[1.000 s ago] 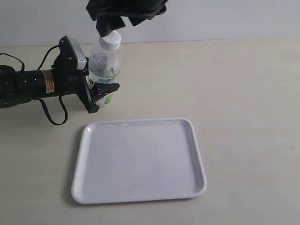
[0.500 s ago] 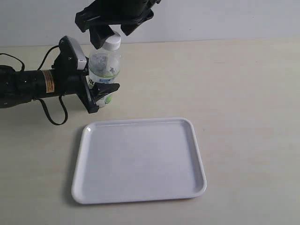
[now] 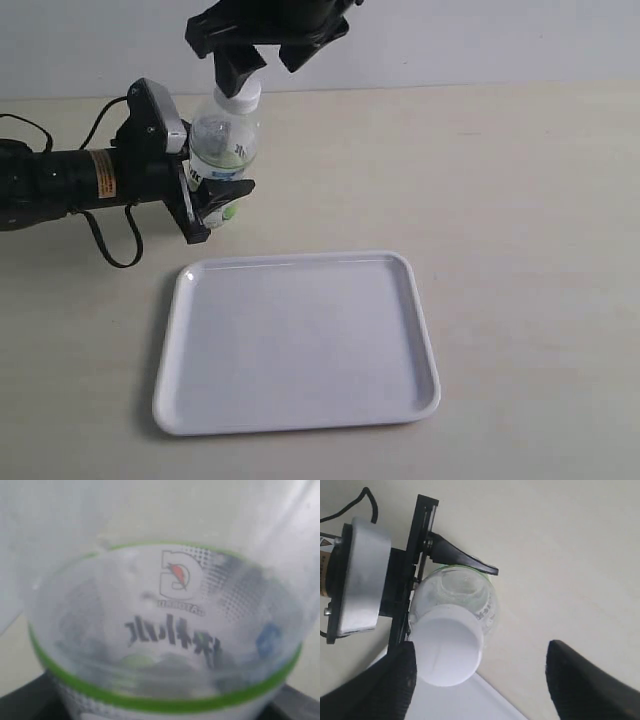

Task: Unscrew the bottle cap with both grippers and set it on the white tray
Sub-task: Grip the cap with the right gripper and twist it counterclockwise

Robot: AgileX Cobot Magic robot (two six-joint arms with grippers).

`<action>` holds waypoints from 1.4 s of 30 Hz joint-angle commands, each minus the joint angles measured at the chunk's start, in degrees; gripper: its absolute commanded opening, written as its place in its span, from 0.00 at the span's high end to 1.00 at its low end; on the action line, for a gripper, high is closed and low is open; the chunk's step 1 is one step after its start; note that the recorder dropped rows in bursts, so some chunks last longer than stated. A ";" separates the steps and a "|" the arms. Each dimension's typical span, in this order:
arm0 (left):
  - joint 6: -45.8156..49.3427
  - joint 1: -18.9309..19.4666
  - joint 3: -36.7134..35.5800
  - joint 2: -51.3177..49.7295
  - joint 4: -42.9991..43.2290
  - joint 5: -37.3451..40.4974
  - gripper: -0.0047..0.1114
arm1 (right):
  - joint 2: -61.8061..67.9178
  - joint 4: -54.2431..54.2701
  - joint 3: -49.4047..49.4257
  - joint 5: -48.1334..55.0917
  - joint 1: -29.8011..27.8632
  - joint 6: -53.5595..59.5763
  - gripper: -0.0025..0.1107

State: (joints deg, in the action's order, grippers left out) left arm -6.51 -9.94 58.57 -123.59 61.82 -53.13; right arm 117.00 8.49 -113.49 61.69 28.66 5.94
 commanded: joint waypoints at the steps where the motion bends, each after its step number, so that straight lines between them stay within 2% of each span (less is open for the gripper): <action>1: 0.30 -0.37 0.22 0.80 -0.75 -1.70 0.96 | -0.06 3.54 -0.66 0.50 -0.65 2.10 0.38; 4: 0.58 -0.37 0.22 0.80 -0.75 -1.81 0.96 | -0.06 6.11 -0.66 0.50 -0.65 3.67 0.38; 23: 1.60 -0.37 0.22 0.80 -0.75 -1.91 0.96 | 2.27 6.02 -0.66 -1.79 -0.65 4.08 0.38; 35: 1.75 -0.37 0.22 0.80 -0.75 -1.91 0.96 | 1.86 6.13 -0.66 -0.61 -0.65 4.08 0.43; 42: 1.75 -0.37 0.22 0.80 -0.75 -1.91 0.96 | 1.74 6.13 -0.66 -0.57 -0.65 3.98 0.50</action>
State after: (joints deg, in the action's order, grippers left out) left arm -4.99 -9.94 58.57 -123.59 62.03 -53.24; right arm 119.50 14.55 -113.49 61.18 28.23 9.48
